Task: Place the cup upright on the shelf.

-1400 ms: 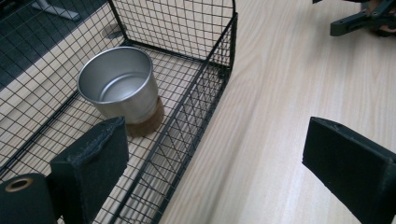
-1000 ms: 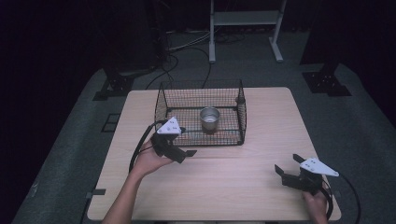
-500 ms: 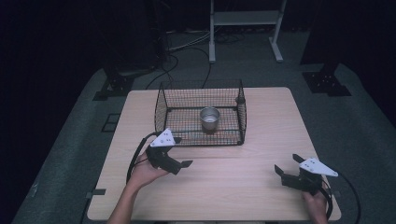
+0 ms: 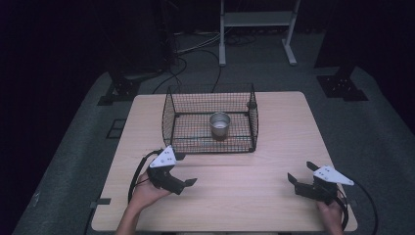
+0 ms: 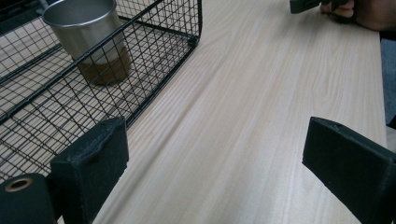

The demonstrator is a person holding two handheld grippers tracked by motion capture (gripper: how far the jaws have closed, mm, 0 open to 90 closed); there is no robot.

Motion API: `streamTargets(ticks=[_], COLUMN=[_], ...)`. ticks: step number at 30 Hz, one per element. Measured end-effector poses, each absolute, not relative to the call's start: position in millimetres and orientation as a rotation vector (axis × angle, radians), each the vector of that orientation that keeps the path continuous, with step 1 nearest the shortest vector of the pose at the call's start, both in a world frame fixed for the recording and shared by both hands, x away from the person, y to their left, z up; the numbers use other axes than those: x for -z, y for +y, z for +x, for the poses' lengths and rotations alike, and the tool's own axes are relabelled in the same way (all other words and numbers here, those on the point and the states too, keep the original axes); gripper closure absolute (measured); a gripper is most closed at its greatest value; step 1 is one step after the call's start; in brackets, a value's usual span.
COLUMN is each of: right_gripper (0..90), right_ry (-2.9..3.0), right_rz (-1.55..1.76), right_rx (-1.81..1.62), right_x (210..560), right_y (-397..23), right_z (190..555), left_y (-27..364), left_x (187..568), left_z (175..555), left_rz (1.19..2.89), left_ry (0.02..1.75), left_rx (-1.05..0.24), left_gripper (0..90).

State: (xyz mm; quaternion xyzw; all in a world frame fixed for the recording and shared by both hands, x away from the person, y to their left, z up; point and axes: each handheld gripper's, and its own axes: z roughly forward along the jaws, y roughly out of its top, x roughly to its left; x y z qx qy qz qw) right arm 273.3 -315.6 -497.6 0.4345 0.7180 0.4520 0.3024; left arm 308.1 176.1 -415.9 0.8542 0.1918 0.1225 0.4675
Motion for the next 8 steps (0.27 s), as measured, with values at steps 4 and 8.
streamTargets(ticks=[4,8], right_gripper=[13.5,13.5], right_ry=[1.906,1.913], right_rz=[1.150,1.148], right_rx=[-1.196,-1.194], right_x=[498,498], right_y=[-315,-315], right_z=[273,274], left_y=[181,189], left_x=[421,436], left_z=[297,285], left_rz=[2.041,1.951], left_ry=[0.491,0.525], left_rx=[-0.345,-0.337], left_gripper=[6.2,6.2])
